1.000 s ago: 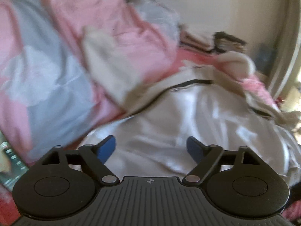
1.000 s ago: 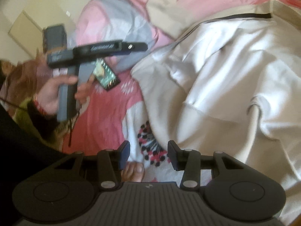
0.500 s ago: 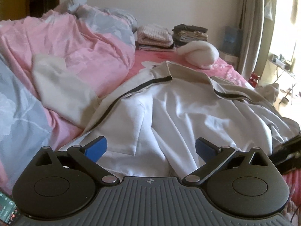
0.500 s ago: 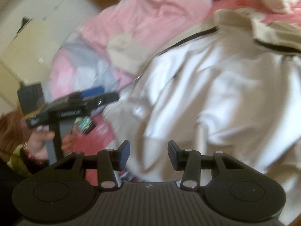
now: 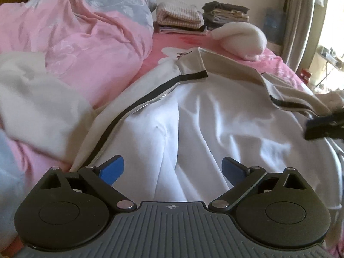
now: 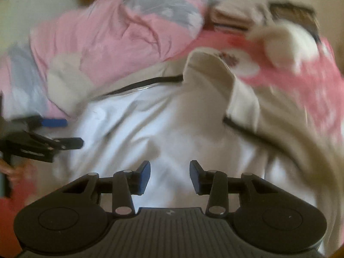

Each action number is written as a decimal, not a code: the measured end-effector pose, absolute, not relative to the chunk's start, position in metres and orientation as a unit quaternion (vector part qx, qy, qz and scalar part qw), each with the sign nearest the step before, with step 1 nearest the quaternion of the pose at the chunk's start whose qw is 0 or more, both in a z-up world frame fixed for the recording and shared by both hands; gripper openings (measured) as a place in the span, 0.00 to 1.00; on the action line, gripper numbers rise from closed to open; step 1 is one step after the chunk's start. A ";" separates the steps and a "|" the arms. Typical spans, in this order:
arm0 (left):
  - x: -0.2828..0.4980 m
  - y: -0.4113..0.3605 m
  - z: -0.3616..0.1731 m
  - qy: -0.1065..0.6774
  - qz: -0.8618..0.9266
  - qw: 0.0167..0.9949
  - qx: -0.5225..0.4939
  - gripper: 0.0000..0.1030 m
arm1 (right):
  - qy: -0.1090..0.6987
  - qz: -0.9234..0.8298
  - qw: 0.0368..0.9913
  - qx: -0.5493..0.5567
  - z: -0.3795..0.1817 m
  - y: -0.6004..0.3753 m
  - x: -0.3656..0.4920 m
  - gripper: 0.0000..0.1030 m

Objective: Fold clothes

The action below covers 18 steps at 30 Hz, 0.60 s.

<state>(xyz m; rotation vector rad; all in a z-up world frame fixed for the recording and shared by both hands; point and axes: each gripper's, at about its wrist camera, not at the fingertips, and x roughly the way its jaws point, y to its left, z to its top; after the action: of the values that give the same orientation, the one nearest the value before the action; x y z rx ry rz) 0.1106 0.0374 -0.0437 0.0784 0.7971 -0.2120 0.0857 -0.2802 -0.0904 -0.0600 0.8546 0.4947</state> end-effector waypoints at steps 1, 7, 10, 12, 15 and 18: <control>0.114 0.036 -0.047 0.387 -0.097 0.916 0.046 0.90 | 0.403 0.240 0.881 -0.061 -0.094 -0.269 0.094 0.37; 0.128 0.036 -0.067 0.387 -0.048 0.917 0.084 0.76 | 0.385 0.210 0.871 -0.222 -0.136 -0.235 0.147 0.27; 0.130 0.047 -0.071 0.385 -0.026 0.919 0.077 0.74 | 0.398 0.130 0.859 -0.296 -0.157 -0.265 0.174 0.14; 0.132 0.054 -0.073 0.386 -0.015 0.920 0.069 0.74 | 0.408 0.085 0.861 -0.290 -0.161 -0.305 0.186 0.13; 0.135 0.061 -0.078 0.390 -0.009 0.919 0.057 0.74 | 0.430 0.036 0.862 -0.266 -0.155 -0.347 0.199 0.07; 0.137 0.059 -0.079 0.386 -0.006 0.921 0.058 0.74 | 0.434 0.070 0.866 -0.239 -0.134 -0.342 0.191 0.10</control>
<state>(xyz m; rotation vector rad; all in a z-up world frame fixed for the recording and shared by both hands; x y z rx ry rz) 0.1368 0.0593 -0.0794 0.1194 0.7934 -0.0116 0.1911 -0.3417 -0.1335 -0.5000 0.9093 0.1460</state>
